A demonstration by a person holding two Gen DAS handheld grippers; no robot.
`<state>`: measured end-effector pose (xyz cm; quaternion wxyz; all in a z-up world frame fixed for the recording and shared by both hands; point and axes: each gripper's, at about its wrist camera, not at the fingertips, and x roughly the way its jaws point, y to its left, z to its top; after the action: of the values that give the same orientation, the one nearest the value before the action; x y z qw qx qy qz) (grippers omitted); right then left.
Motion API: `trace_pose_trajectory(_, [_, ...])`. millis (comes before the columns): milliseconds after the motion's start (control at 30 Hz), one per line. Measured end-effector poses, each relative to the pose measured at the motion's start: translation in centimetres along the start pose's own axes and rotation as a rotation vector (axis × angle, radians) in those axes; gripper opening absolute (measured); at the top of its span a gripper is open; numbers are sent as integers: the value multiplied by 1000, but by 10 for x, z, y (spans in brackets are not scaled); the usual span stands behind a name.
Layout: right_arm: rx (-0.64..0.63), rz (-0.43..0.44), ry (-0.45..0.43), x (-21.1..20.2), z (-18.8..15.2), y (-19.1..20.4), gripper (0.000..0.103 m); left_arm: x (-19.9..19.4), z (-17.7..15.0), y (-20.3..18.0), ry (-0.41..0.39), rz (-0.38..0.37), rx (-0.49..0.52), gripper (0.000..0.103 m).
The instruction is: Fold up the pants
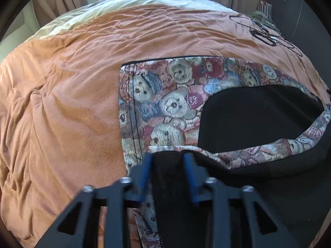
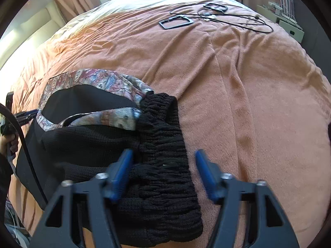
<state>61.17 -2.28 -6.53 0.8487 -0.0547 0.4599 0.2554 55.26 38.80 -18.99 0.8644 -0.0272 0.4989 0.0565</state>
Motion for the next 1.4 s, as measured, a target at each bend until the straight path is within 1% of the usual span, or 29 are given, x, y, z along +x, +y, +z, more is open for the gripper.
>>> trace_pose_trajectory(33, [-7,-4,-1,0,0,2,42,0,0,-1,8,-11,2,6])
trace_pose_trajectory(67, [-23,-24,-13,-2,0,5,40,-1,0,-2,4,-4,10,5])
trace_pose_trajectory(100, [-34,-30,-21,-3,0,6,36,-4,0,-4,-9,13,22,5])
trace_pose_trajectory(133, [-43,-30,-32,-6,0,9,26,-9,1,-4,-24,21,30,4])
trace_pose_trajectory(200, [-48,-35,-53,-13,-1,11,25,-20,4,1,-55,23,17,4])
trace_pose_trajectory(300, [-46,-36,-92,-23,0,14,19,-38,11,13,-100,31,-24,4])
trace_pose_trajectory(467, [-28,-38,-150,-34,6,21,19,-58,33,25,-156,59,-56,4])
trace_pose_trajectory(533, [-16,-35,-172,-36,10,25,19,-59,42,28,-170,81,-66,4])
trace_pose_trajectory(700, [17,-33,-179,-24,21,30,19,-52,67,39,-185,116,-117,4])
trace_pose_trajectory(900, [45,-57,-188,-4,38,36,19,-28,91,46,-171,155,-131,4])
trace_pose_trajectory(1033, [60,-77,-188,10,49,39,19,-10,101,48,-154,172,-137,4])
trace_pose_trajectory(1267, [69,-131,-200,30,57,42,19,22,106,49,-112,182,-148,5])
trace_pose_trajectory(1300, [69,-145,-193,35,58,44,23,28,106,49,-93,184,-148,6])
trace_pose_trajectory(1333, [71,-171,-182,39,58,45,31,33,106,49,-75,190,-150,10])
trace_pose_trajectory(1367, [75,-192,-172,43,59,45,37,36,105,49,-62,193,-156,14])
trace_pose_trajectory(1400, [84,-202,-165,45,60,44,46,37,104,50,-55,196,-163,18])
